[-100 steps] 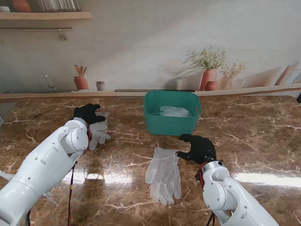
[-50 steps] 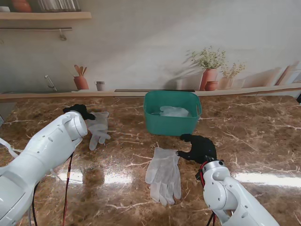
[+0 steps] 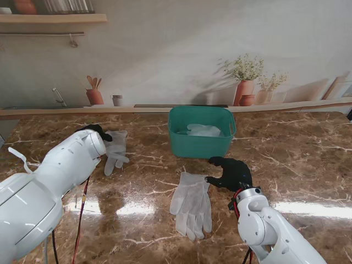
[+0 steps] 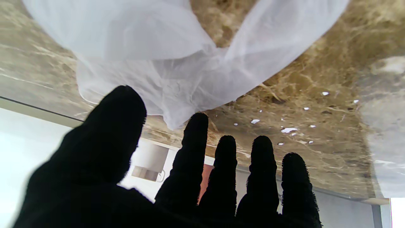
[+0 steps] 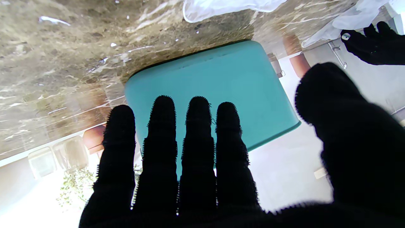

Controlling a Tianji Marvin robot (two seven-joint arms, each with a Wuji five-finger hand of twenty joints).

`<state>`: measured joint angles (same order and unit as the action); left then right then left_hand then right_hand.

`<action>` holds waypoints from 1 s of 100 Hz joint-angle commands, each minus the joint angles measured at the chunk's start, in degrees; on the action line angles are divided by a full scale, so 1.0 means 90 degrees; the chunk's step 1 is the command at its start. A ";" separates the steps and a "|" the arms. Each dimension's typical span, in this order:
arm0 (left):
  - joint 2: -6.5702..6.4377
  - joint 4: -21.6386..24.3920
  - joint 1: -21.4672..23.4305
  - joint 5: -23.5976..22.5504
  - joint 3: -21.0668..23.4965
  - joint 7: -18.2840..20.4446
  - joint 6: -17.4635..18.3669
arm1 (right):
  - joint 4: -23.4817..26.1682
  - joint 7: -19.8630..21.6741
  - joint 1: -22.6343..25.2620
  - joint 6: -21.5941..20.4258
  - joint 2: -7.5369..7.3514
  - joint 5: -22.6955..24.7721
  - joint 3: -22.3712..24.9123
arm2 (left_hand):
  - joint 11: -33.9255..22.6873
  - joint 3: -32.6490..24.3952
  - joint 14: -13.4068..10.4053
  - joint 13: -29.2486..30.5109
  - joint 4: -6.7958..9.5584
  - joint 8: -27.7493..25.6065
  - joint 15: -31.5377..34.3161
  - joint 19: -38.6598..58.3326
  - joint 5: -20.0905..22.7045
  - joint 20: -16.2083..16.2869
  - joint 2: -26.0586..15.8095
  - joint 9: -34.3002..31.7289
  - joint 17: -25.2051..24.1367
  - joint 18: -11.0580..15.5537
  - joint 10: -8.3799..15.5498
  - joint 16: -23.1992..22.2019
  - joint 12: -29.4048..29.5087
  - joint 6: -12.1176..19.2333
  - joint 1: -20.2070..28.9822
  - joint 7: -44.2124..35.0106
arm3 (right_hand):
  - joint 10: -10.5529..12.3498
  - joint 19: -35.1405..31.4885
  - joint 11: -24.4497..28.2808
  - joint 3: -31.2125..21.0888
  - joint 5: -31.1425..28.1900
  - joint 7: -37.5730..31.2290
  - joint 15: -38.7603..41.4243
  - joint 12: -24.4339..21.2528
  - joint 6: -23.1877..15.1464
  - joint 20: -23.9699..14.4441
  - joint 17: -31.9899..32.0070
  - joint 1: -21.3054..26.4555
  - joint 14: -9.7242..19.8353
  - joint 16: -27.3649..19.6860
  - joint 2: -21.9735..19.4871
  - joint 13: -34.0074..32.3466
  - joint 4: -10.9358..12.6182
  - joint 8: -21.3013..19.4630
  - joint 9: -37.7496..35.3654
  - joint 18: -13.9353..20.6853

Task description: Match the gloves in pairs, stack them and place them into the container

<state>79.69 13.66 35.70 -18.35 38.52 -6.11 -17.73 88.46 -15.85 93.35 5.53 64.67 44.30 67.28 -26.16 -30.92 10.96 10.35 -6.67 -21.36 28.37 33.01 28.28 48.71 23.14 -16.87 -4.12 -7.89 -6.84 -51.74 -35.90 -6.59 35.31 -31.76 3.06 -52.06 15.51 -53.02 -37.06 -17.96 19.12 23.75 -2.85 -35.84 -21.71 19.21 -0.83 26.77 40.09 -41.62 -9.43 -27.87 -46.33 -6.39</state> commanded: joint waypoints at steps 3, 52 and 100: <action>0.0068 0.0145 -0.0032 0.0047 0.0006 0.0025 -0.0104 | -0.0042 0.0069 0.0026 -0.0030 0.0013 -0.0018 -0.0005 | -0.0012 -0.0151 0.0089 -0.0163 0.0071 -0.0174 0.0067 -0.0085 -0.0004 0.0169 0.0181 0.0008 -0.0100 0.0023 0.0086 0.0098 0.0043 0.0323 -0.0017 -0.0261 | -0.0019 -0.0131 0.0002 0.0043 -0.0085 -0.0067 -0.0037 -0.0095 -0.0150 0.0016 -0.0006 -0.0201 0.0038 -0.0096 -0.0044 -0.0170 0.0255 0.0060 -0.0053 -0.0021; 0.0285 0.0130 -0.0007 0.0122 -0.0168 0.0003 -0.0354 | -0.0075 0.0041 0.0085 -0.0206 0.0015 -0.0072 0.0107 | -0.0144 -0.0474 0.0046 -0.0210 0.0028 0.0982 0.0167 -0.0163 -0.0834 0.0300 0.0302 0.0063 -0.0103 0.0081 0.0162 0.0109 0.0147 -0.0044 0.0011 0.1652 | 0.0009 -0.0142 0.0022 0.0087 -0.0134 -0.0086 -0.0044 -0.0060 -0.0237 0.0014 -0.0028 -0.0176 0.0038 -0.0087 -0.0108 -0.0213 0.0275 0.0080 -0.0182 -0.0029; 0.0351 0.0126 0.0089 0.0110 -0.0489 0.0204 -0.0298 | -0.0126 0.0035 0.0123 -0.0282 0.0019 -0.0131 0.0147 | 0.0202 -0.0334 -0.0141 -0.0123 -0.0452 -0.2480 -0.0034 -0.0235 0.0506 0.0470 0.1070 -0.0522 -0.0084 0.0107 0.0570 0.0485 0.0716 0.1782 0.1458 -0.3482 | -0.0006 -0.0151 0.0015 0.0033 -0.0196 -0.0123 -0.0043 -0.0038 -0.0285 0.0009 -0.0035 -0.0144 0.0035 -0.0076 -0.0121 -0.0249 0.0282 0.0085 -0.0244 -0.0048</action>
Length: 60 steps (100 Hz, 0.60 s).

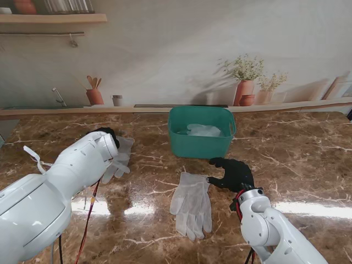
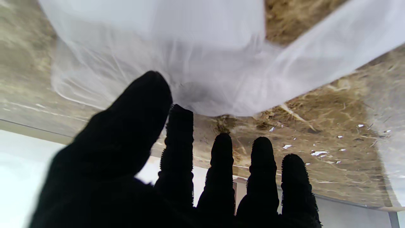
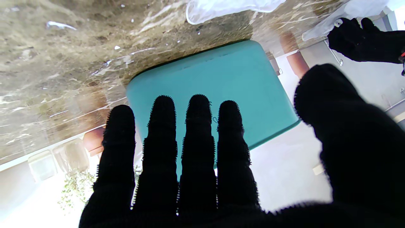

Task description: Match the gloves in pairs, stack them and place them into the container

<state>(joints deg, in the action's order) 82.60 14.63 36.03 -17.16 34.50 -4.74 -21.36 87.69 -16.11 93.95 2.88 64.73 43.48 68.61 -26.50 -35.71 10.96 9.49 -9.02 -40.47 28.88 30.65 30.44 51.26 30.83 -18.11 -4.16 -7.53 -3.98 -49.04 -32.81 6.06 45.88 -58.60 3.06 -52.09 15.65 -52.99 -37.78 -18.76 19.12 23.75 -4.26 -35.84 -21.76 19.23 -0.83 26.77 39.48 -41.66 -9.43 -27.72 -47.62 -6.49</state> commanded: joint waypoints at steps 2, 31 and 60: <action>0.0021 0.0018 0.0057 -0.0026 -0.0064 0.0079 0.0130 | -0.0044 0.0059 0.0055 0.0012 0.0014 -0.0043 -0.0003 | 0.0310 0.0164 -0.0173 0.0021 -0.0200 -0.0469 -0.0161 0.0064 0.0297 0.0133 0.0253 -0.0442 -0.0071 0.0053 0.0301 0.0301 0.0578 0.0411 0.0262 -0.0529 | 0.0001 -0.0147 -0.0002 0.0029 -0.0117 -0.0035 -0.0042 -0.0038 -0.0128 0.0009 -0.0028 -0.0145 0.0027 -0.0075 -0.0049 -0.0247 0.0282 0.0070 -0.0100 -0.0034; -0.0072 0.0020 0.0135 -0.0231 -0.0365 -0.0131 0.0733 | -0.0062 0.0030 0.0027 -0.0005 0.0023 -0.0066 -0.0040 | -0.0192 -0.1053 0.0114 0.2836 -0.0340 -0.2088 0.0627 0.1802 -0.0234 -0.0481 0.0913 -0.4198 -0.0027 -0.0217 0.0561 0.0182 -0.0538 0.0702 -0.0166 -0.0757 | -0.0003 -0.0155 -0.0004 0.0003 -0.0135 -0.0048 -0.0042 -0.0030 -0.0141 0.0008 -0.0037 -0.0128 0.0027 -0.0072 -0.0025 -0.0259 0.0281 0.0073 -0.0116 -0.0046; -0.0031 0.0021 0.0076 -0.0242 -0.0603 0.0133 0.0730 | -0.0064 0.0038 0.0030 -0.0040 0.0017 -0.0052 -0.0024 | 0.0036 -0.1188 0.0364 0.3064 -0.0298 0.3135 0.0720 0.2274 0.0145 -0.1323 0.0901 -0.4715 -0.0045 -0.0392 0.0522 -0.0178 -0.1719 -0.2082 0.0064 0.4724 | 0.0007 -0.0148 -0.0015 -0.0027 -0.0102 -0.0033 -0.0056 -0.0030 -0.0145 0.0014 -0.0031 -0.0105 0.0032 -0.0075 -0.0011 -0.0248 0.0278 0.0086 -0.0110 -0.0043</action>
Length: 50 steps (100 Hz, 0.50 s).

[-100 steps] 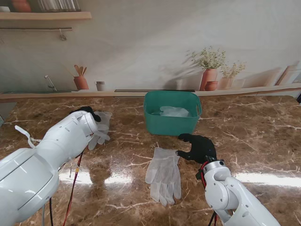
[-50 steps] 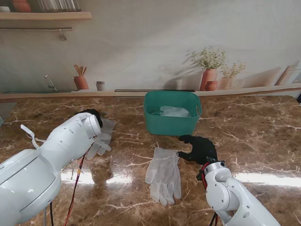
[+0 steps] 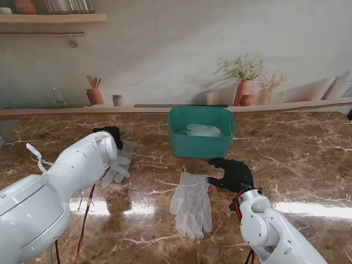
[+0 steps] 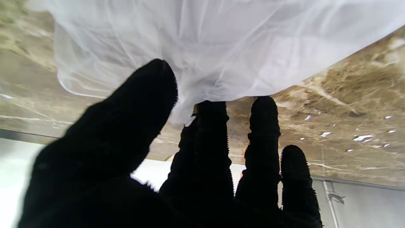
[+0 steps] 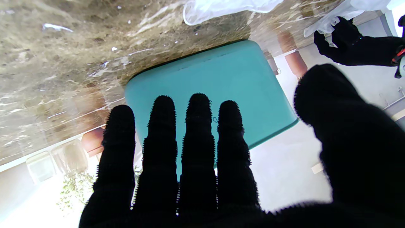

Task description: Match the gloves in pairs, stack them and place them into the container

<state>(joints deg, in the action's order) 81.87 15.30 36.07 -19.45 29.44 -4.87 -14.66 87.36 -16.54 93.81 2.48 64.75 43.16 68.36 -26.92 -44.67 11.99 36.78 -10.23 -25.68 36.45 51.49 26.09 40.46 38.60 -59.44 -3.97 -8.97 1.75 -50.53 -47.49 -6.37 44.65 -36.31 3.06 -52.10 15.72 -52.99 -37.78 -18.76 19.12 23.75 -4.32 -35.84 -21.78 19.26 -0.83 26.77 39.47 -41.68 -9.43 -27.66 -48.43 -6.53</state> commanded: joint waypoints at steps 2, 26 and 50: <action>0.0054 -0.0054 0.0071 0.0014 -0.0041 0.0156 -0.0018 | -0.0025 0.0089 0.0047 0.0002 0.0013 -0.0016 0.0007 | 0.0062 -0.0196 0.0263 -0.0025 -0.0153 0.1622 -0.0151 -0.0137 0.0730 -0.0176 -0.0006 -0.0059 -0.0060 -0.0252 -0.0130 -0.0015 -0.0162 -0.0729 0.0216 0.2473 | 0.0011 -0.0144 -0.0025 -0.0026 -0.0097 -0.0030 -0.0059 -0.0031 -0.0142 0.0015 -0.0025 -0.0113 0.0028 -0.0076 -0.0012 -0.0242 0.0277 0.0080 -0.0016 -0.0039; 0.0076 -0.0054 0.0078 0.0009 -0.0129 0.0246 -0.0174 | -0.0043 0.0078 0.0050 -0.0055 0.0013 -0.0022 0.0012 | -0.0251 0.0123 0.0496 -0.0221 -0.0153 0.0671 -0.0089 -0.0461 0.1866 -0.0292 -0.0331 0.0115 -0.0065 -0.0411 -0.0189 -0.0133 -0.0845 0.0403 0.0287 0.0549 | 0.0022 -0.0134 -0.0037 -0.0034 -0.0099 -0.0024 -0.0077 -0.0034 -0.0159 0.0016 -0.0025 -0.0108 0.0036 -0.0081 -0.0035 -0.0231 0.0281 0.0090 -0.0004 -0.0039; 0.0045 -0.0052 0.0086 0.0036 -0.0080 0.0311 -0.0033 | -0.0027 0.0073 0.0060 -0.0044 0.0015 -0.0021 0.0015 | -0.0362 0.0760 0.0363 -0.1223 -0.0057 -0.1677 -0.0223 -0.1412 0.1195 -0.0625 -0.1247 0.1696 -0.0011 0.0043 -0.0144 -0.0191 -0.1497 0.2220 0.0520 -0.2360 | 0.0016 -0.0124 -0.0046 -0.0077 -0.0103 -0.0026 -0.0090 -0.0037 -0.0167 0.0013 -0.0017 -0.0089 0.0033 -0.0084 -0.0079 -0.0215 0.0291 0.0095 0.0013 -0.0033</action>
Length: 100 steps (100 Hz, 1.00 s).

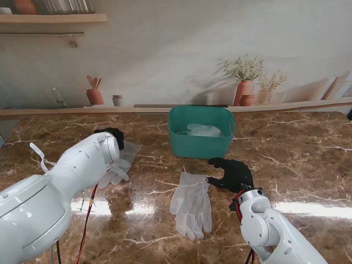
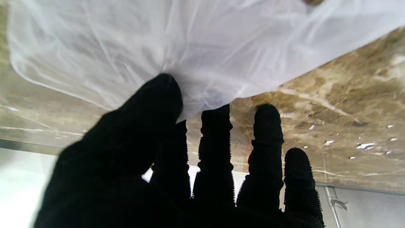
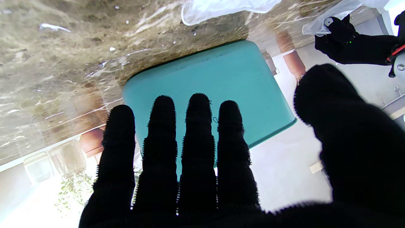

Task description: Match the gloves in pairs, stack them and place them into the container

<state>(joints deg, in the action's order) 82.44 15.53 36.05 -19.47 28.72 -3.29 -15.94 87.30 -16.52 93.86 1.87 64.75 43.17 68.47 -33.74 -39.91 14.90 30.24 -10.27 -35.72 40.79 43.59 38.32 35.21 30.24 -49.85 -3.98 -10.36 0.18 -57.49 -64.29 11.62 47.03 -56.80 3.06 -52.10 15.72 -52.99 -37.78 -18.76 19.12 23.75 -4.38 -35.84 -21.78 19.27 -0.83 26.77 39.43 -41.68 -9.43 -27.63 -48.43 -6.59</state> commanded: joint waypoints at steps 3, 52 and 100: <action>-0.0028 -0.0077 0.0088 0.0043 0.0000 0.0167 0.0161 | -0.0024 0.0066 0.0053 0.0021 0.0016 -0.0023 -0.0002 | 0.0565 0.0232 -0.0059 -0.0508 -0.0049 -0.0876 -0.0842 -0.0628 -0.0294 0.0263 -0.0472 0.0884 -0.0021 0.0260 0.0016 0.0840 0.1321 0.0181 0.0234 -0.0013 | 0.0016 -0.0124 -0.0043 -0.0083 -0.0105 -0.0027 -0.0089 -0.0036 -0.0158 0.0012 -0.0020 -0.0089 0.0040 -0.0083 -0.0074 -0.0217 0.0292 0.0092 0.0006 -0.0032; -0.0091 -0.0056 0.0358 0.0212 0.0879 -0.0775 0.1674 | 0.0073 0.0019 0.0077 0.0090 0.0015 0.0065 -0.0057 | 0.0711 -0.0794 -0.0379 0.2247 -0.0226 0.0281 -0.0309 0.1951 0.0846 0.0891 0.0045 -0.2318 0.0684 0.0666 -0.0258 0.1177 0.2431 0.0416 0.0178 0.0275 | -0.0001 -0.0139 -0.0019 -0.0074 -0.0160 -0.0059 -0.0049 -0.0026 -0.0155 0.0004 -0.0047 -0.0112 0.0027 -0.0066 -0.0164 -0.0288 0.0308 0.0089 -0.0061 -0.0036; -0.1534 0.5338 0.3120 -0.0319 0.3155 -0.0413 0.1107 | 0.0524 0.0133 0.0251 0.0368 0.0015 0.0090 -0.0079 | 0.0941 -0.0982 -0.0290 0.2387 -0.0225 0.0633 -0.0338 0.1759 0.1356 0.0787 0.0174 -0.2568 0.0500 0.0666 -0.0274 0.1092 0.2262 0.0572 0.0107 0.0218 | -0.0023 -0.0200 0.0030 0.0005 -0.0275 -0.0127 0.0033 0.0003 -0.0014 0.0013 -0.0129 -0.0142 0.0019 -0.0035 -0.0127 -0.0449 0.0296 0.0074 -0.0238 -0.0016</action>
<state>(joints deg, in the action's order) 69.36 60.23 61.30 -22.51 56.41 -7.96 -5.66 89.95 -16.62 94.73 4.32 64.76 43.80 67.58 -25.53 -45.92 12.19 49.54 -12.52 -28.15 38.80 59.44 45.44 42.88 33.12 -69.76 2.24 -4.96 -2.19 -47.31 -42.90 13.20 47.01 -52.56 3.06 -52.12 15.84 -52.93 -40.06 -19.51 19.12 23.74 -4.89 -35.84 -22.47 19.28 -0.84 26.77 38.50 -44.04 -8.81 -27.12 -49.89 -6.63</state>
